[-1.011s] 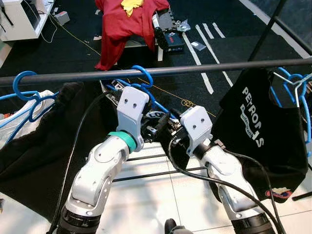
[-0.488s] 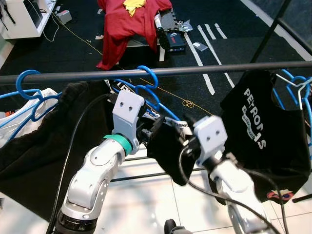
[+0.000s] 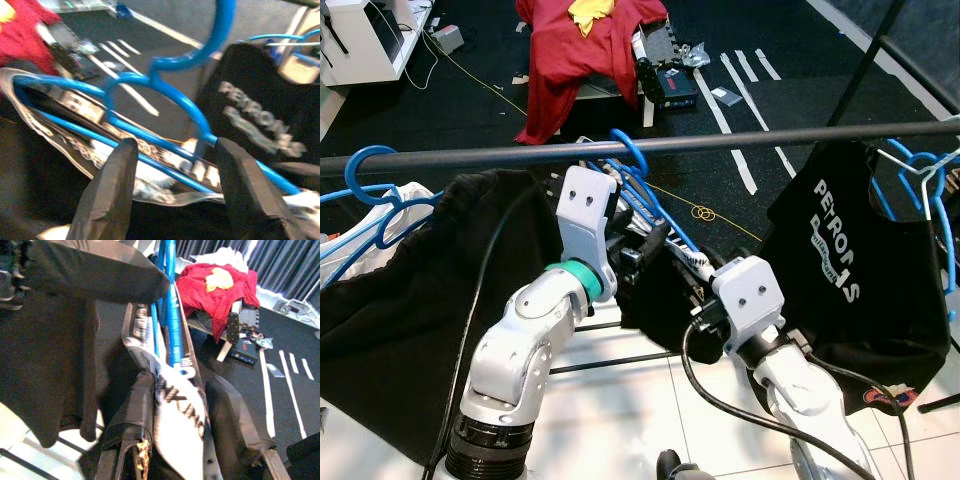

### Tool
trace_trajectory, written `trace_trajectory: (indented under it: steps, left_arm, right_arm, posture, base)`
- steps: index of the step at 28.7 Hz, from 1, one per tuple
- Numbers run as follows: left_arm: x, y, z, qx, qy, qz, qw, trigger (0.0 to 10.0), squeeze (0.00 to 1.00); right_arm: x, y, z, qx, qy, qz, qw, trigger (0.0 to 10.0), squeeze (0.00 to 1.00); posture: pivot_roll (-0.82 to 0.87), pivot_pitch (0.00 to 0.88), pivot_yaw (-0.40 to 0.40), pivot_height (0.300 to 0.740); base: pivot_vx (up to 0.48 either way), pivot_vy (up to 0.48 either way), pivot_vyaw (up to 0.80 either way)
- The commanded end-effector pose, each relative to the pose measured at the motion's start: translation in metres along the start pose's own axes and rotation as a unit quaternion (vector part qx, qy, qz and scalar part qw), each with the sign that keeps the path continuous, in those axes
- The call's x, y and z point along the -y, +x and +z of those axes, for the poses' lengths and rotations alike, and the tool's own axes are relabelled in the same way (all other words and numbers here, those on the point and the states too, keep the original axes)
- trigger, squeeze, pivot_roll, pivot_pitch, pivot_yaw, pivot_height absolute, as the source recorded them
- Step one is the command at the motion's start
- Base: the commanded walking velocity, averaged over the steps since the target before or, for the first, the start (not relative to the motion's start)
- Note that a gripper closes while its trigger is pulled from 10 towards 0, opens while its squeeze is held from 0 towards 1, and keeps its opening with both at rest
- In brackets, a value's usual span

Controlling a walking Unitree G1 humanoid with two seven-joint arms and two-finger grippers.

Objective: Hang hanger

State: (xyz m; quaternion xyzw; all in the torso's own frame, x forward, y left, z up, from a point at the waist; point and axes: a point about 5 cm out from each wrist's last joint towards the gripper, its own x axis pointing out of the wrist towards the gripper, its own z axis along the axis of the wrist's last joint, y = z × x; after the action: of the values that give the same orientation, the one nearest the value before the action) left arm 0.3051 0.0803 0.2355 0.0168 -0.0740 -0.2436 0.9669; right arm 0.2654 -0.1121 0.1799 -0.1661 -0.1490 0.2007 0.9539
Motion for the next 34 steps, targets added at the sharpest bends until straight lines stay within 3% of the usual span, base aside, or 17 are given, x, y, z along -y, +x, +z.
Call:
trace_trajectory:
  steps: [1,4,7,9,11,12,13,16,22,27,28,29,31,34]
  left_arm:
    - [0.001,0.000,-0.004,0.000,0.024,0.009,1.000,10.0,0.00]
    - [0.000,-0.001,-0.005,0.016,0.053,0.026,0.998,10.0,0.00]
    - [0.001,-0.002,-0.007,0.016,0.055,0.029,0.998,10.0,0.00]
    - [0.002,-0.002,-0.007,0.014,0.043,0.025,0.999,10.0,0.00]
    - [0.002,0.000,0.000,0.016,-0.011,0.016,1.000,10.0,0.00]
    - [0.002,0.000,0.000,0.016,-0.011,0.016,1.000,10.0,0.00]
    - [0.003,-0.001,0.003,0.013,-0.041,-0.008,0.999,10.0,0.00]
    - [0.004,-0.003,0.007,0.005,-0.070,-0.047,0.996,10.0,0.00]
    - [0.005,0.000,0.009,0.008,-0.086,-0.059,0.995,10.0,0.00]
    - [0.014,0.007,0.011,0.014,-0.096,-0.061,0.993,9.7,0.00]
    - [0.015,0.008,0.011,0.013,-0.098,-0.060,0.993,9.5,0.00]
    - [0.017,0.010,0.011,0.010,-0.101,-0.062,0.993,6.0,0.00]
    - [0.022,0.012,0.008,0.001,-0.103,-0.065,0.992,3.0,0.00]
    - [0.024,0.013,0.008,-0.002,-0.104,-0.067,0.992,3.0,0.00]
  right_arm:
    - [-0.003,-0.003,0.000,-0.005,0.002,0.002,1.000,10.0,0.00]
    - [-0.002,-0.004,0.001,-0.006,0.004,0.002,1.000,10.0,0.00]
    - [-0.003,-0.004,0.001,-0.008,0.006,0.003,1.000,10.0,0.00]
    - [-0.003,-0.005,0.001,-0.008,0.005,0.003,1.000,10.0,0.00]
    - [-0.003,-0.005,0.000,-0.009,0.005,0.003,1.000,10.0,0.00]
    - [-0.003,-0.005,0.000,-0.009,0.005,0.003,1.000,10.0,0.00]
    - [-0.004,-0.004,0.000,-0.010,0.005,0.004,1.000,10.0,0.00]
    - [-0.004,-0.004,0.000,-0.010,0.006,0.003,1.000,10.0,0.00]
    - [-0.004,-0.004,-0.001,-0.012,0.007,0.001,1.000,10.0,0.00]
    - [-0.005,-0.004,-0.001,-0.013,0.009,0.001,1.000,10.0,0.00]
    - [-0.005,-0.004,-0.001,-0.013,0.009,0.001,1.000,10.0,0.00]
    - [-0.005,-0.004,-0.001,-0.014,0.009,0.001,1.000,10.0,0.00]
    - [-0.006,-0.004,-0.001,-0.014,0.009,0.001,1.000,10.0,0.00]
    - [-0.006,-0.004,-0.001,-0.014,0.009,0.000,1.000,10.0,0.00]
  posture:
    - [-0.13,0.170,0.071,0.740]
    - [-0.13,0.171,0.069,0.740]
    - [-0.13,0.171,0.069,0.740]
    - [-0.13,0.172,0.066,0.740]
    - [-0.13,0.171,0.065,0.740]
    - [-0.13,0.171,0.065,0.740]
    - [-0.13,0.170,0.066,0.740]
    - [-0.13,0.170,0.069,0.740]
    - [-0.13,0.170,0.069,0.740]
    - [-0.13,0.167,0.071,0.740]
    - [-0.13,0.167,0.071,0.740]
    - [-0.13,0.167,0.072,0.740]
    - [-0.13,0.168,0.074,0.740]
    - [-0.13,0.168,0.075,0.740]
  base:
    - [0.000,0.000,0.00]
    - [0.000,0.000,0.00]
    - [0.000,0.000,0.00]
    - [0.000,0.000,0.00]
    - [0.000,0.000,0.00]
    - [0.000,0.000,0.00]
    - [0.000,0.000,0.00]
    - [0.000,0.000,0.00]
    - [0.000,0.000,0.00]
    - [0.000,0.000,0.00]
    - [0.000,0.000,0.00]
    - [0.000,0.000,0.00]
    - [0.000,0.000,0.00]
    - [0.000,0.000,0.00]
